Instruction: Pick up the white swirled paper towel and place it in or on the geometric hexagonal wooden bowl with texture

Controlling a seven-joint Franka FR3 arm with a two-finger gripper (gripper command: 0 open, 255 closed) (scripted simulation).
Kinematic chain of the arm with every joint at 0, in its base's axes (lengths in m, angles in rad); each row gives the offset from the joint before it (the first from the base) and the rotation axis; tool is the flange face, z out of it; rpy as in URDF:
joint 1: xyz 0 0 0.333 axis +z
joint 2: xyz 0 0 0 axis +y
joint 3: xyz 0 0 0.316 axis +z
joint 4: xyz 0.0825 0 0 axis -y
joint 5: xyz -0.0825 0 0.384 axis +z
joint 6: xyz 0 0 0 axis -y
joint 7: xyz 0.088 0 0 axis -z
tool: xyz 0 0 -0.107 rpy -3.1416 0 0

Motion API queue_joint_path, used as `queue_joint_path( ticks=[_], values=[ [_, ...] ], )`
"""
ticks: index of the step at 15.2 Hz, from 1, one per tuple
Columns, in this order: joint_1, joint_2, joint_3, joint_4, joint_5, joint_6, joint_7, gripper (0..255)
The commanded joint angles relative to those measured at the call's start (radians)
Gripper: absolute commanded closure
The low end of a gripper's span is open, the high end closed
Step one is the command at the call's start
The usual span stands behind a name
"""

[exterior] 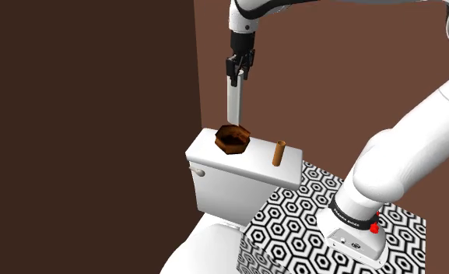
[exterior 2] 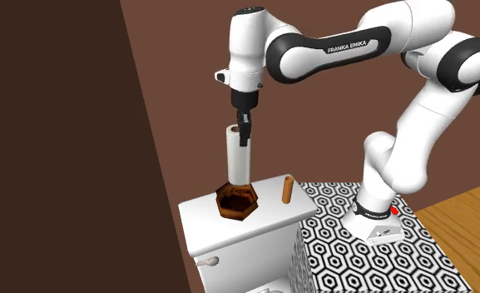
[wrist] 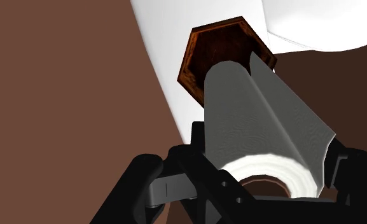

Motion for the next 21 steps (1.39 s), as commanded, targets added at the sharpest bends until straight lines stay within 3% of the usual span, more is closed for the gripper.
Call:
queue_joint_path(
  ticks=[1, 12, 19, 20, 21],
  values=[
    [0.0, -0.001, 0.0, -0.031, 0.0, 0.031, 0.001, 255],
    [0.0, 0.009, 0.001, -0.173, -0.002, 0.183, 0.008, 255],
    [0.0, 0.009, 0.001, -0.173, -0.002, 0.183, 0.008, 255],
    [0.0, 0.009, 0.001, -0.173, -0.002, 0.183, 0.008, 0],
    [0.0, 0.009, 0.001, -0.173, -0.002, 0.183, 0.008, 0]
  ],
)
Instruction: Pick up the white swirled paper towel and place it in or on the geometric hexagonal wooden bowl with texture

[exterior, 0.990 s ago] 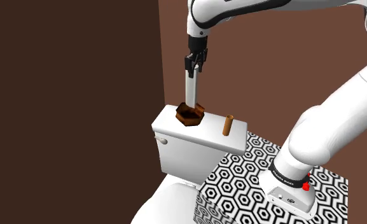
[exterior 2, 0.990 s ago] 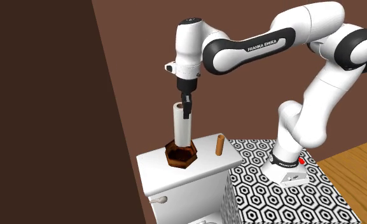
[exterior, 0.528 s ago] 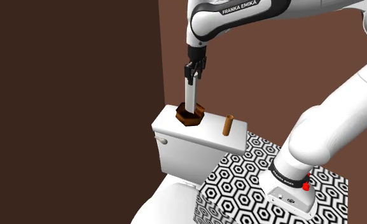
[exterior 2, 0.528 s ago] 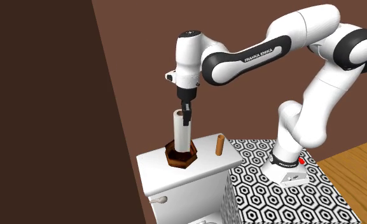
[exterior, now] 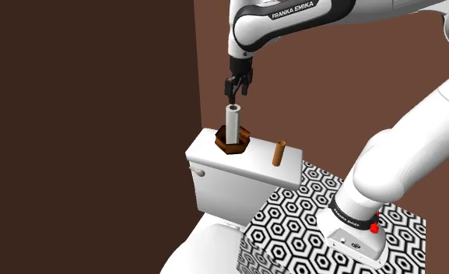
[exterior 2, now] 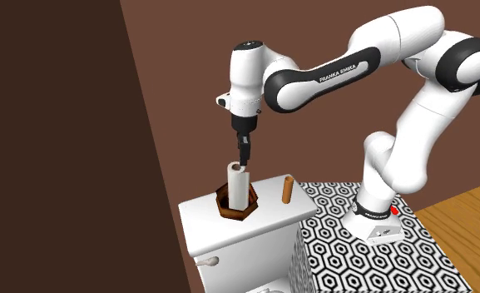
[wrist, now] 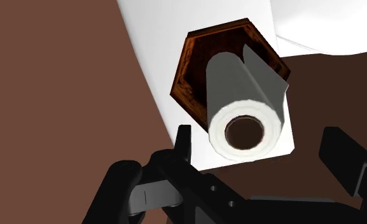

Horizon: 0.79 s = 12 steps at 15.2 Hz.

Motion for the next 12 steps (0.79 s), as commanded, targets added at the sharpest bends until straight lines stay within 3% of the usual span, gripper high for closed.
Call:
queue_joint_path(
  ticks=[1, 4, 8, 12],
  values=[
    [0.0, 0.0, 0.0, 0.0, 0.0, 0.0, 0.0, 0],
    [0.0, 0.0, 0.0, 0.0, 0.0, 0.0, 0.0, 0],
    [0.002, -0.016, 0.002, 0.112, 0.003, -0.128, -0.002, 0],
    [0.002, -0.016, 0.002, 0.112, 0.003, -0.128, -0.002, 0]
  ],
)
